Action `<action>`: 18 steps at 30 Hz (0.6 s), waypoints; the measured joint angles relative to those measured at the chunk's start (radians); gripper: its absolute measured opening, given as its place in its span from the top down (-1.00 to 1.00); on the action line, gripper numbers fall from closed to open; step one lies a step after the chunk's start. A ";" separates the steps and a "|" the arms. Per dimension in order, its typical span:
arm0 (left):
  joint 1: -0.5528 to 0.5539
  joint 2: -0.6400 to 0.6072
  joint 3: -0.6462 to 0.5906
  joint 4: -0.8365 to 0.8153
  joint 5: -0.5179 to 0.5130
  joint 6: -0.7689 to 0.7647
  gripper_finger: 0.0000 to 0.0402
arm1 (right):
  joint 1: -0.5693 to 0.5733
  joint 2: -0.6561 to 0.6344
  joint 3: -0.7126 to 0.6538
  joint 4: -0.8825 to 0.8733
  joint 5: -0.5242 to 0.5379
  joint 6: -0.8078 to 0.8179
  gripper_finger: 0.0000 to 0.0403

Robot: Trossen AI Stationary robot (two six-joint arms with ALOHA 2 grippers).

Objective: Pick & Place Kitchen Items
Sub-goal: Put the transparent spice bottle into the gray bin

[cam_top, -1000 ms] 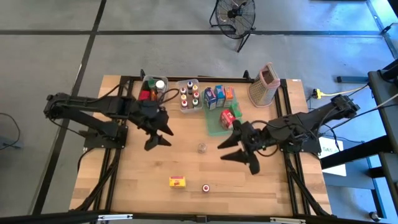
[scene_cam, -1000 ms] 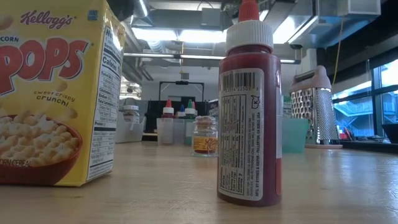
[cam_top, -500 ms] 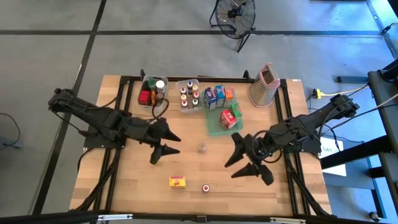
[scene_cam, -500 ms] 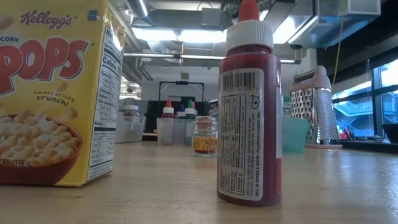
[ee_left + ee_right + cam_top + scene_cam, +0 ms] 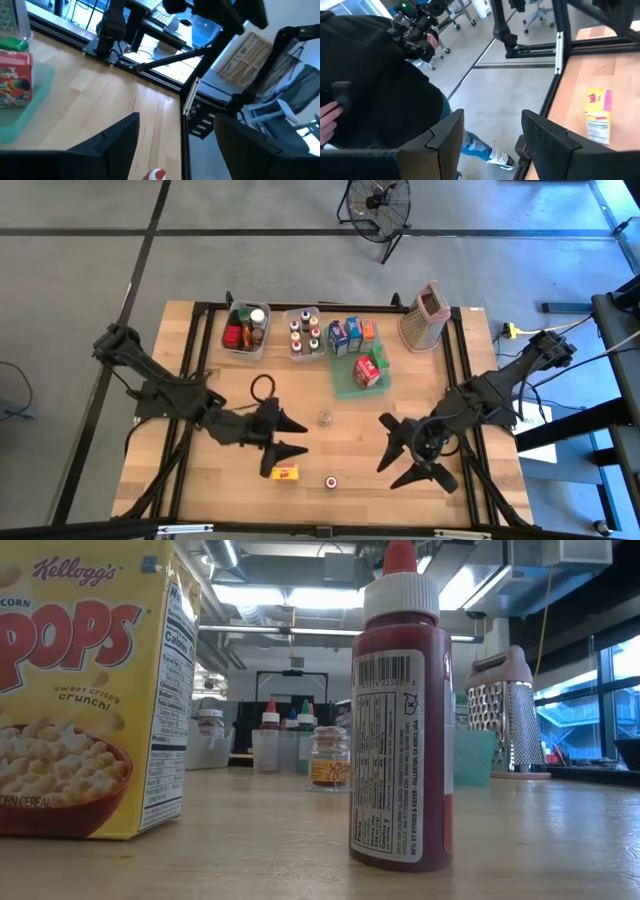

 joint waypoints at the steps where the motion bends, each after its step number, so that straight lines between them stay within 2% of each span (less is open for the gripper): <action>1: -0.004 0.014 0.002 0.009 -0.010 -0.001 -0.25 | 0.006 0.000 0.000 0.000 0.000 0.000 0.00; 4: -0.003 0.054 0.041 0.008 -0.036 0.004 -0.25 | 0.020 0.000 0.000 0.000 0.000 0.000 0.00; 8: 0.033 0.097 0.136 -0.054 -0.052 0.084 -0.25 | 0.043 0.000 0.000 -0.001 0.000 0.000 0.00; 15: 0.114 0.190 0.371 -0.404 -0.088 0.300 -0.25 | 0.076 0.000 0.000 -0.005 0.001 0.012 0.00; 18: 0.155 0.231 0.423 -0.535 -0.082 0.353 -0.25 | 0.090 0.000 0.000 -0.004 0.001 0.012 0.00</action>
